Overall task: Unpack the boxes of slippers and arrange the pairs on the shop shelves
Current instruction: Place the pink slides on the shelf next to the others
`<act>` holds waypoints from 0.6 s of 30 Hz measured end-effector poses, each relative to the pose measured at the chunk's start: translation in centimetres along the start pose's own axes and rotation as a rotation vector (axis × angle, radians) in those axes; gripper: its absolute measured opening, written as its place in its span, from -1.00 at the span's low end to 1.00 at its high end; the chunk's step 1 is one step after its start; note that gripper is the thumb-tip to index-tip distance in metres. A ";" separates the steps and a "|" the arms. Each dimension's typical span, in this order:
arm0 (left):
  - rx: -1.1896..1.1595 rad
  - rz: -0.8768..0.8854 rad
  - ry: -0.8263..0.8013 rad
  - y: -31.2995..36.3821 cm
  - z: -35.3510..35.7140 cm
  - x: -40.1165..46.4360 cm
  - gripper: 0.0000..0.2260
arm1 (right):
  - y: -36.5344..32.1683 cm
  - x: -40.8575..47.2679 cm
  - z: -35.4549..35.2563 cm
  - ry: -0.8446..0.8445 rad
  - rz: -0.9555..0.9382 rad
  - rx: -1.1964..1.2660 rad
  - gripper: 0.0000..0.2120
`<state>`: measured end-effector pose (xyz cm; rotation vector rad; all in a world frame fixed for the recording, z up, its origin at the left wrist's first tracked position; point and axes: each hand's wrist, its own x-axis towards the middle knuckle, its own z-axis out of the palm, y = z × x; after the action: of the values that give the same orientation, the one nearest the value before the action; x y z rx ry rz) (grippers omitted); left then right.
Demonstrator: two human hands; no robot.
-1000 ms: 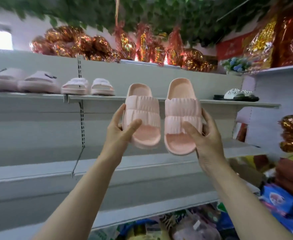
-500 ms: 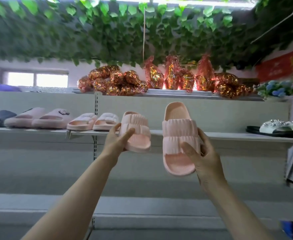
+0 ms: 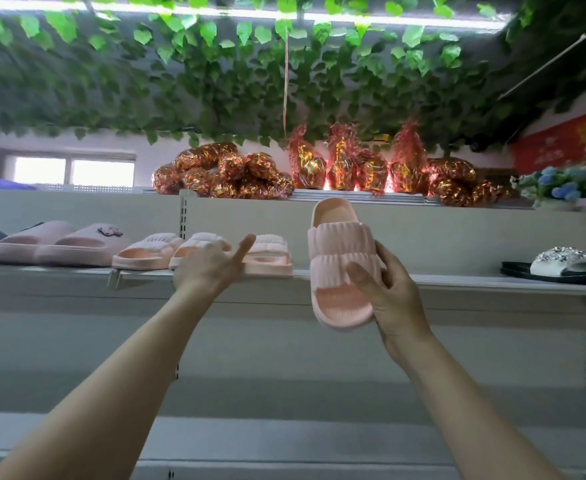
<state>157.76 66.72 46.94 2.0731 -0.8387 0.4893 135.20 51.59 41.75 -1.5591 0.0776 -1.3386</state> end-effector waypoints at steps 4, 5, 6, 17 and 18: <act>0.122 0.229 0.135 1.6 -0.4 -1.5 -0.30 | 0.3 1.8 0.5 0.035 -0.010 -0.078 -0.37; 0.083 0.292 0.118 2.2 -0.5 -2.2 -0.35 | 0.5 2.5 0.7 0.042 -0.008 -0.125 -0.38; 0.054 0.344 0.090 2.5 -0.4 -2.7 -0.38 | 0.8 3.3 0.8 0.049 0.007 -0.168 -0.40; 0.232 0.470 -0.030 2.4 1.5 -3.9 -0.38 | 1.2 10.2 2.9 0.026 0.129 -0.757 -0.52; 0.228 0.476 -0.023 2.2 1.7 -3.9 -0.39 | 1.2 10.0 3.0 0.008 0.124 -0.805 -0.51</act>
<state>153.54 65.93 44.84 2.0789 -1.3533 0.8506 141.82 46.76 48.27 -2.1583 0.7858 -1.2789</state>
